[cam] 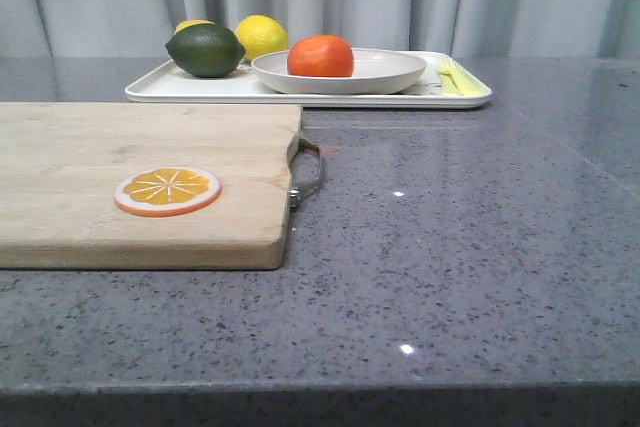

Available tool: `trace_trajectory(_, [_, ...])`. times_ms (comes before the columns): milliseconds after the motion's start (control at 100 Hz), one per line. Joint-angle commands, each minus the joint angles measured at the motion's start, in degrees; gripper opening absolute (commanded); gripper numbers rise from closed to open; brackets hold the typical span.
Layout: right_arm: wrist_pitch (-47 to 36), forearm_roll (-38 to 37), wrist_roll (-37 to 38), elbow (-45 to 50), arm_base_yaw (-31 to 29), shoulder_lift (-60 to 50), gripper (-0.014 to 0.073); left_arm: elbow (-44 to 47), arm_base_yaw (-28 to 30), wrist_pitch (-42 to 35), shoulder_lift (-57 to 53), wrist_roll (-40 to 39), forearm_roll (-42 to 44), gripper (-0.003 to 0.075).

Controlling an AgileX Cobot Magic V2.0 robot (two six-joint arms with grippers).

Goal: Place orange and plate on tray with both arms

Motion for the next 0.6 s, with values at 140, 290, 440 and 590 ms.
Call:
trace_trajectory(140, [-4.47, 0.06, -0.5, -1.46, -0.14, 0.47, -0.0101, 5.02, 0.13, -6.43, -3.38, -19.11, 18.91, -0.002])
trace_trajectory(290, [-4.47, 0.06, -0.5, -1.46, -0.14, 0.47, -0.0101, 9.15, 0.13, -7.01, -5.63, -28.01, 27.65, -0.002])
trace_trajectory(440, [-4.47, 0.06, -0.5, -1.46, -0.14, 0.47, -0.0101, 12.5, 0.13, -9.78, -8.9, -29.92, 31.49, -0.002])
trace_trajectory(590, [-4.47, 0.06, -0.5, -1.46, -0.14, 0.47, -0.0101, 14.85, 0.13, -11.03, -11.47, -30.02, 31.61, -0.002])
